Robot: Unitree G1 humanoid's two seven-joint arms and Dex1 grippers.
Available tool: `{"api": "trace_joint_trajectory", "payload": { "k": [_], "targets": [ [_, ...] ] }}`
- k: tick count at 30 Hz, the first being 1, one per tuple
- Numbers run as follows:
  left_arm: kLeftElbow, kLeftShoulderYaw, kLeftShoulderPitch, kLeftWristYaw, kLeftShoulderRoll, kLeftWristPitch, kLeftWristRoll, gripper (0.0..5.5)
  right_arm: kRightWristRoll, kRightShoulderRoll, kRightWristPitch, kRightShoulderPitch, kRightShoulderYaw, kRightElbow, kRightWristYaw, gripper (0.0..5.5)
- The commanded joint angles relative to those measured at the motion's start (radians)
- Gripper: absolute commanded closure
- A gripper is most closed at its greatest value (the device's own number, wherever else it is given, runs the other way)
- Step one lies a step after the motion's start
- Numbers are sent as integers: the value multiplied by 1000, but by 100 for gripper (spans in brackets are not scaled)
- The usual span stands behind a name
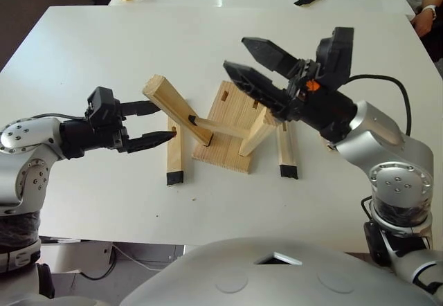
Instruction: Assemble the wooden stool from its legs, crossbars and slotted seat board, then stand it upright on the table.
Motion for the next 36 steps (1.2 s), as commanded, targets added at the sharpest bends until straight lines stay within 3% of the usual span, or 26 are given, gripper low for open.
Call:
{"api": "trace_joint_trajectory", "payload": {
  "k": [1, 5, 9, 13, 20, 29, 36],
  "targets": [
    [-24, -9, 46, 2, -3, -33, 42, 187, 199, -70, -38, -139, -232, 73, -82, 237],
    [-36, -19, 97, -8, 1, -64, 74, 187, 81, -141, -32, -79, -306, 249, -66, 237],
    [4, -88, 114, 32, -16, -190, 228, 187, -229, -151, -78, 78, -152, 369, 3, 237],
    [41, -139, 78, 162, -108, -226, 307, 187, -494, -130, -166, 180, 23, 411, 70, 237],
    [-12, -179, 182, 241, -199, -219, 310, 187, -606, -63, -207, 249, 85, 450, 175, 237],
    [27, -206, 216, 213, -167, -287, 377, 187, -841, -8, -321, 222, 191, 621, 253, 237],
    [71, -208, 192, 208, -153, -331, 409, 187, -1175, -73, -524, 241, 275, 725, 190, 237]
  ]
}}
